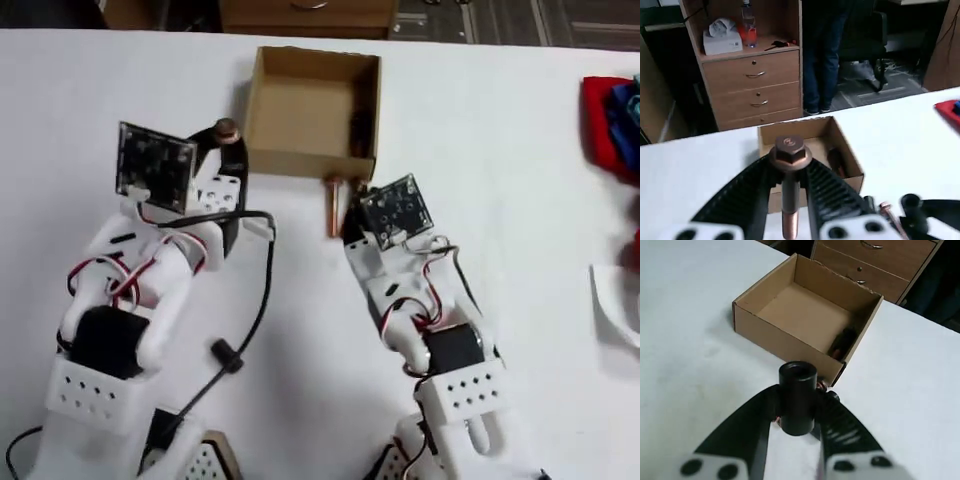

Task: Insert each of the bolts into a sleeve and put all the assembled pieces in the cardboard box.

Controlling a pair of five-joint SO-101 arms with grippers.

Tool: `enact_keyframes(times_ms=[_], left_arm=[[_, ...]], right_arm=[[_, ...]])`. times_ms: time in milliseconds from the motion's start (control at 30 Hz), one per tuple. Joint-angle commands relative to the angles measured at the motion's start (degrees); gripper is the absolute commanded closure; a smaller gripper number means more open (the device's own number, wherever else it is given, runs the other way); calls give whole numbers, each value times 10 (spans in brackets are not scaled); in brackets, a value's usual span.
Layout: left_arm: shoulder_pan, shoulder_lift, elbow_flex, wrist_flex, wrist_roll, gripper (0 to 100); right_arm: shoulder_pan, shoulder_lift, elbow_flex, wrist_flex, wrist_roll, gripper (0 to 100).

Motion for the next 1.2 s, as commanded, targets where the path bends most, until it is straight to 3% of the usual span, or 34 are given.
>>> enact_keyframes(times_ms=[0,167,233,367,600,800,1167], left_arm=[[25,-12,-29,-12,66,972],[76,-13,-32,-14,72,971],[80,-13,-32,-14,71,970],[82,-12,-32,-19,72,972],[84,-12,-11,-139,76,972],[122,-11,-22,-149,130,972],[179,91,-73,-117,136,972]], right_arm=[[-6,8,18,-70,-4,926],[-6,7,37,-84,-4,937],[-17,7,37,-85,-4,985],[-60,7,38,-90,-12,979],[-73,-26,39,-145,-195,978],[-72,-36,45,-145,-199,978],[-69,-34,52,-145,-198,978]])
